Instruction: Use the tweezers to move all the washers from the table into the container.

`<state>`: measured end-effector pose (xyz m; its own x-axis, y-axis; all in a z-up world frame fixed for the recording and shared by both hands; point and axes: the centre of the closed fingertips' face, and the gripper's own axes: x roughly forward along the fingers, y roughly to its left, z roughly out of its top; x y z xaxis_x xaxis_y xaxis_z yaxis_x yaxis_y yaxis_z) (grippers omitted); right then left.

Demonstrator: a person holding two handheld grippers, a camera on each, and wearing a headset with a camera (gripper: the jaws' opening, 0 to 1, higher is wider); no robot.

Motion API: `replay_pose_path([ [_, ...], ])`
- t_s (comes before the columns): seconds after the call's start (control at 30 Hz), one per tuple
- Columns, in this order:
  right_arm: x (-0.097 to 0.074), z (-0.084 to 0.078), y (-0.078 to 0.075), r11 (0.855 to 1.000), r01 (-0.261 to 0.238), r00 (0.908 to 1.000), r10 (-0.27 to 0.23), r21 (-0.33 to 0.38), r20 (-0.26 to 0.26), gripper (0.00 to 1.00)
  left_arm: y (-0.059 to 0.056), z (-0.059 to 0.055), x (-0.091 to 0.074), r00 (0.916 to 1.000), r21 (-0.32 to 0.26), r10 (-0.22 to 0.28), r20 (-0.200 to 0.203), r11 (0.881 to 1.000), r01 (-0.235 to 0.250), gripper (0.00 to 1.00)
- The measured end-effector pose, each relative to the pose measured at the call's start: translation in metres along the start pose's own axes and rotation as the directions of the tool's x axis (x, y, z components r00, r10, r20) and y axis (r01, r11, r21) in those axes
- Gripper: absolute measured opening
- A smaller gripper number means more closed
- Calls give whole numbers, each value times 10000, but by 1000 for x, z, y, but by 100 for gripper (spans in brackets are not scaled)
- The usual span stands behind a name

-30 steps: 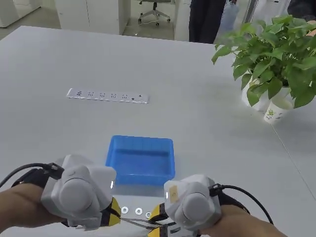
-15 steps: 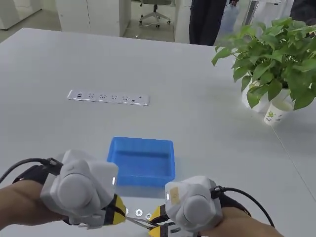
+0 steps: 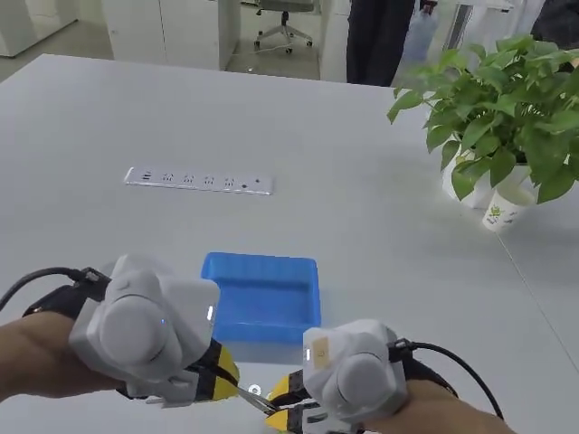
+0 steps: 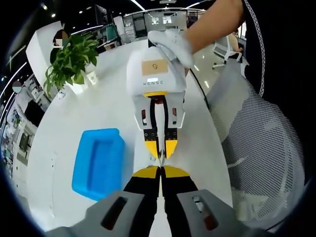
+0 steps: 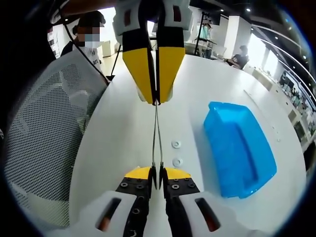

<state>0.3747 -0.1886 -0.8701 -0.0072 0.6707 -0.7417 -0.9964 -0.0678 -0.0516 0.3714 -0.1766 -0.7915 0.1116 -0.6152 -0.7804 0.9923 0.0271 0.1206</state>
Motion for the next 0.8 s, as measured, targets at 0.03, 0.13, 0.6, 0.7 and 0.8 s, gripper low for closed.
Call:
replay_pose_path([
  [0.03,0,1,0,10000,-4,10000,4,8,18,11,0,2,0,10000,15,-17,38,10000,17,5],
  [0.13,0,3,1,10000,2,9999,-2,66,115,11,0,6,-2,9999,76,-51,117,10000,51,5],
  [0.6,3,9,5,9998,-25,9991,16,203,433,10,-2,21,0,9979,56,-224,614,9997,221,5],
  [0.7,5,8,6,9997,-43,9992,34,221,394,9,-3,22,2,9976,114,-284,632,9995,278,5],
  [0.8,4,7,6,9996,-11,9990,-2,291,446,9,-3,24,3,9965,117,-326,772,9994,318,5],
])
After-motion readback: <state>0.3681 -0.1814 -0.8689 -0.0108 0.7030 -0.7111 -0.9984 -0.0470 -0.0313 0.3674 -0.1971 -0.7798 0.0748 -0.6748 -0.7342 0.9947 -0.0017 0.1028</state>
